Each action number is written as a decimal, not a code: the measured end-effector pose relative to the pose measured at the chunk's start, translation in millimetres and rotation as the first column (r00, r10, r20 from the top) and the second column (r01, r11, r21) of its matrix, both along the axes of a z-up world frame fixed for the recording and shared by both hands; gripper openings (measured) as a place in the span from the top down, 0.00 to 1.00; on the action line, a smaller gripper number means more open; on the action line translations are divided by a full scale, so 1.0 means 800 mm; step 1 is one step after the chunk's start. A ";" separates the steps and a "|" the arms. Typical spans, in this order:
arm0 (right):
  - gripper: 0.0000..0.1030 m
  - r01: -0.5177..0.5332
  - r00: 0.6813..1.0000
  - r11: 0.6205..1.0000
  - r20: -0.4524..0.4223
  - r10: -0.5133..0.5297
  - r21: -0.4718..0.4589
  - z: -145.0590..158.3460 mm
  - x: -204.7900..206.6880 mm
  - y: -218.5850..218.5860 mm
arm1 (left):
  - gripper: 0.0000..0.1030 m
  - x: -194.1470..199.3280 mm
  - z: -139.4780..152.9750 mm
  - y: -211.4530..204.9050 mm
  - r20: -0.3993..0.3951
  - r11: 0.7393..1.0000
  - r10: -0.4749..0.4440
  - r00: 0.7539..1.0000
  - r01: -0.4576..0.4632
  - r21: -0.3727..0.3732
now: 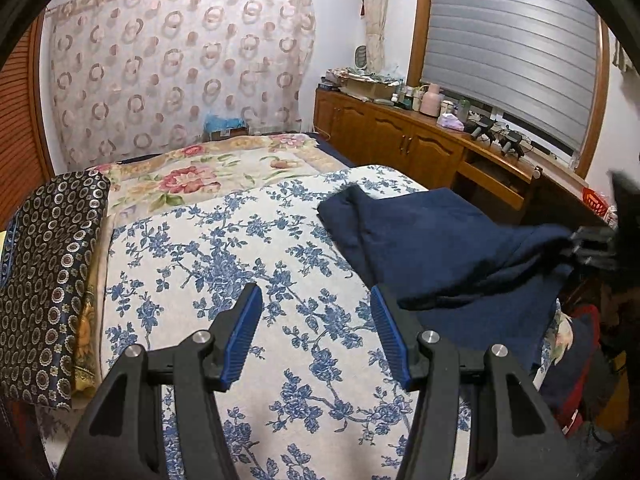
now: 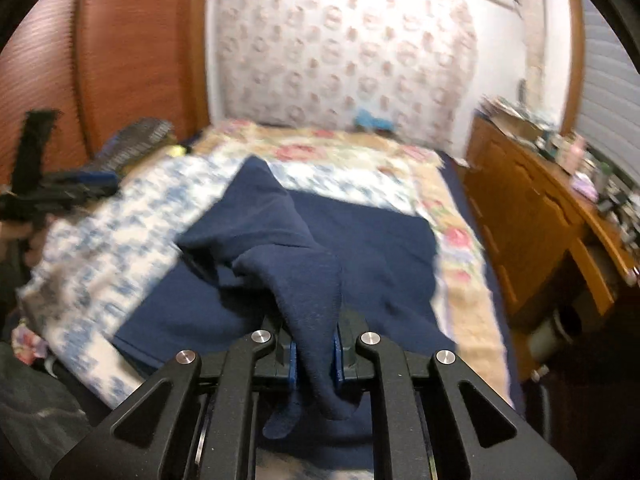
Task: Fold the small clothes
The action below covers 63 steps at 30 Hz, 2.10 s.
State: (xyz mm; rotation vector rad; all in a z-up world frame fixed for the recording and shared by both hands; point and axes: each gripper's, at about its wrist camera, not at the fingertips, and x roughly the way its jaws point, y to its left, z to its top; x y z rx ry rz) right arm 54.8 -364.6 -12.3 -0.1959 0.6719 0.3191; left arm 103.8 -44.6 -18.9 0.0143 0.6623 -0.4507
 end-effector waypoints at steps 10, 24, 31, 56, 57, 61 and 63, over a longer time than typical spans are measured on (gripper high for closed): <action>0.44 0.087 0.994 0.994 -0.055 -0.091 -0.072 -0.032 0.006 -0.023 | 0.46 -0.004 0.003 -0.010 0.012 1.000 -0.002 1.000 0.002 0.016; 0.41 -0.053 0.999 0.997 -0.003 0.053 -0.052 -0.007 0.043 0.047 | 0.46 -0.005 0.011 -0.027 0.021 0.999 -0.034 0.999 0.034 0.025; 0.41 -0.160 0.985 0.985 -0.081 0.154 -0.066 -0.039 0.077 0.097 | 0.46 0.009 0.002 -0.027 0.000 0.999 -0.028 1.000 0.028 0.022; 0.94 -0.198 0.970 0.980 -0.138 0.201 0.034 -0.017 0.141 0.097 | 0.46 0.096 -0.023 -0.038 -0.124 0.998 -0.055 0.991 0.058 0.021; 0.94 -0.172 0.976 0.984 -0.129 0.175 0.034 -0.009 0.147 0.084 | 0.46 0.101 -0.024 -0.042 -0.128 0.998 -0.059 0.990 0.063 0.025; 0.94 -0.001 0.995 1.000 -0.103 0.001 -0.001 0.020 0.193 0.011 | 0.46 0.123 -0.028 -0.061 -0.144 0.995 -0.082 0.986 0.089 0.043; 0.94 0.082 0.989 0.997 -0.124 -0.082 -0.006 0.019 0.216 -0.025 | 0.46 0.134 -0.031 -0.073 -0.153 0.993 -0.095 0.984 0.104 0.050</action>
